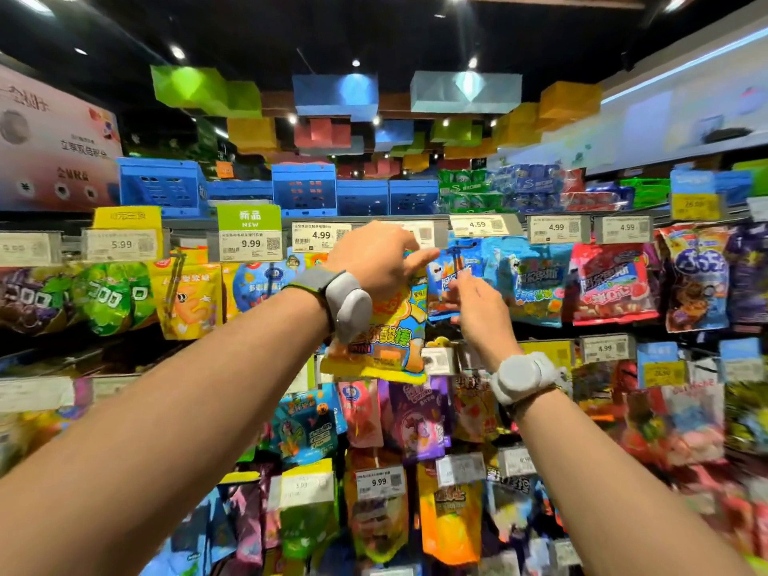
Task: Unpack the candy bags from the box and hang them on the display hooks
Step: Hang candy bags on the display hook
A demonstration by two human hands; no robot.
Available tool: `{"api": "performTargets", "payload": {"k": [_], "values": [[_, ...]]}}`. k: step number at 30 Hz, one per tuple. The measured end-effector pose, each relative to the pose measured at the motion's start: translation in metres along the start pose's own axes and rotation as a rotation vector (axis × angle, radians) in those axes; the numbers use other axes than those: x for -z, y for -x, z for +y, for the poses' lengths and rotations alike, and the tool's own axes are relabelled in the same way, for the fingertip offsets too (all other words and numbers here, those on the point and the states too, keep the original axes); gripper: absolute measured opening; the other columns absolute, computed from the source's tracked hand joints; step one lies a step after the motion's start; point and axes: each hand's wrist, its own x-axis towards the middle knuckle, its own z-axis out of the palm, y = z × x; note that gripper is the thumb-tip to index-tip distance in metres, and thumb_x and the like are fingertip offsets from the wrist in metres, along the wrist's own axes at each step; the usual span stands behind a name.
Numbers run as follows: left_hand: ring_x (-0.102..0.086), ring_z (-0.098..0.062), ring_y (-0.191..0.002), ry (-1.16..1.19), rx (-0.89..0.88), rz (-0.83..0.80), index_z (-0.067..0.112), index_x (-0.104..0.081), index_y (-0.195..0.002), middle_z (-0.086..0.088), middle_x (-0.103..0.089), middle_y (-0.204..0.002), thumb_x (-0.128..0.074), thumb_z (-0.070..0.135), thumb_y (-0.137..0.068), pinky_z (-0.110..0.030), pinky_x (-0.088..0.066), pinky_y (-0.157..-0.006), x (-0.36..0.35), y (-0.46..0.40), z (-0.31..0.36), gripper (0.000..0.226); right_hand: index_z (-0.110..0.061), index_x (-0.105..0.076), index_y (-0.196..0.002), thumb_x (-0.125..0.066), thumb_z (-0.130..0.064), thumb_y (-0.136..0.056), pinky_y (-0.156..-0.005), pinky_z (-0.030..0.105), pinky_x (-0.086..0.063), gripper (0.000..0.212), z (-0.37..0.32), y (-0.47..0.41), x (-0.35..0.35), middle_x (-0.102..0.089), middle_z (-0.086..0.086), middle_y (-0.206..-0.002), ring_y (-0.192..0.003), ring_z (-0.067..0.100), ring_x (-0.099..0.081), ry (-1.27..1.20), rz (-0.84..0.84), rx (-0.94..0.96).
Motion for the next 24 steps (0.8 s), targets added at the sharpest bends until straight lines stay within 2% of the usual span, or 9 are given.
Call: {"api": "performTargets", "payload": {"k": [2, 6, 8, 10, 12, 15, 18, 21, 24], "values": [[-0.060, -0.030, -0.081, 0.015, 0.009, 0.012, 0.020, -0.071, -0.087, -0.007, -0.067, -0.080, -0.038, 0.065, -0.094, -0.033, -0.042, -0.060, 0.002, 0.007, -0.008, 0.056, -0.020, -0.069, -0.084, -0.030, -0.067, -0.093, -0.083, 0.044, -0.054, 0.062, -0.007, 0.015, -0.010, -0.074, 0.000, -0.085, -0.086, 0.020, -0.070, -0.122, -0.048, -0.020], [-0.057, -0.028, -0.067, 0.087, -0.004, 0.009, 0.014, -0.062, -0.067, -0.007, -0.060, -0.063, -0.040, 0.066, -0.093, -0.035, -0.041, -0.056, 0.005, 0.023, -0.021, 0.062, -0.005, -0.064, -0.080, -0.036, -0.040, -0.107, -0.051, 0.026, -0.046, 0.051, -0.030, 0.054, -0.024, -0.063, 0.001, -0.060, -0.053, 0.015, -0.056, -0.425, -0.106, -0.018], [-0.057, -0.025, -0.068, 0.119, 0.007, 0.006, 0.016, -0.068, -0.072, -0.006, -0.062, -0.067, -0.041, 0.068, -0.091, -0.035, -0.043, -0.058, 0.009, 0.030, -0.028, 0.062, -0.005, -0.062, -0.079, -0.040, -0.033, -0.106, -0.049, 0.024, -0.042, 0.045, -0.035, 0.069, -0.030, -0.057, 0.001, -0.057, -0.050, 0.013, -0.050, -0.504, -0.143, -0.009], [-0.057, -0.024, -0.070, 0.149, 0.010, -0.010, 0.019, -0.071, -0.076, -0.003, -0.062, -0.068, -0.043, 0.068, -0.090, -0.032, -0.041, -0.058, 0.013, 0.036, -0.035, 0.059, -0.004, -0.064, -0.081, -0.049, -0.028, -0.104, -0.052, 0.024, -0.043, 0.036, -0.039, 0.080, -0.038, -0.057, 0.007, -0.067, -0.057, 0.015, -0.052, -0.516, -0.165, 0.020], [-0.057, -0.023, -0.071, 0.180, 0.007, -0.032, 0.021, -0.069, -0.072, 0.000, -0.059, -0.066, -0.046, 0.068, -0.089, -0.031, -0.042, -0.060, 0.015, 0.042, -0.042, 0.055, 0.000, -0.064, -0.086, -0.055, -0.022, -0.100, -0.055, 0.023, -0.045, 0.028, -0.039, 0.088, -0.046, -0.056, 0.013, -0.079, -0.066, 0.016, -0.054, -0.503, -0.209, 0.079], [-0.058, -0.023, -0.073, 0.211, 0.038, -0.042, 0.022, -0.065, -0.066, -0.002, -0.063, -0.069, -0.049, 0.068, -0.088, -0.034, -0.047, -0.064, 0.019, 0.052, -0.053, 0.053, 0.005, -0.060, -0.085, -0.054, -0.013, -0.101, -0.052, 0.018, -0.043, 0.025, -0.040, 0.099, -0.059, -0.052, 0.013, -0.076, -0.066, 0.013, -0.049, -0.416, -0.264, 0.160], [-0.062, -0.023, -0.082, 0.222, 0.048, -0.048, 0.021, -0.074, -0.086, -0.003, -0.070, -0.084, -0.052, 0.066, -0.087, -0.031, -0.045, -0.067, 0.020, 0.065, -0.069, 0.051, -0.007, -0.064, -0.077, -0.056, -0.015, -0.100, -0.058, 0.025, -0.042, 0.026, -0.044, 0.105, -0.071, -0.053, 0.006, -0.071, -0.067, 0.014, -0.047, -0.339, -0.272, 0.191], [-0.063, -0.022, -0.098, 0.255, 0.049, -0.037, 0.023, -0.070, -0.112, -0.001, -0.071, -0.111, -0.055, 0.066, -0.085, -0.030, -0.044, -0.075, 0.021, 0.076, -0.079, 0.053, -0.020, -0.061, -0.066, -0.057, -0.013, -0.099, -0.056, 0.022, -0.041, 0.035, -0.044, 0.105, -0.078, -0.050, -0.008, -0.061, -0.061, 0.008, -0.045, -0.299, -0.246, 0.183], [-0.060, -0.020, -0.098, 0.329, 0.044, -0.043, 0.019, -0.064, -0.124, -0.003, -0.068, -0.111, -0.061, 0.057, -0.086, -0.026, -0.038, -0.075, 0.026, 0.090, -0.088, 0.054, -0.019, -0.063, -0.068, -0.056, -0.011, -0.099, -0.053, 0.019, -0.041, 0.033, -0.046, 0.106, -0.084, -0.054, -0.014, -0.056, -0.056, 0.003, -0.049, -0.291, -0.216, 0.177]]}}
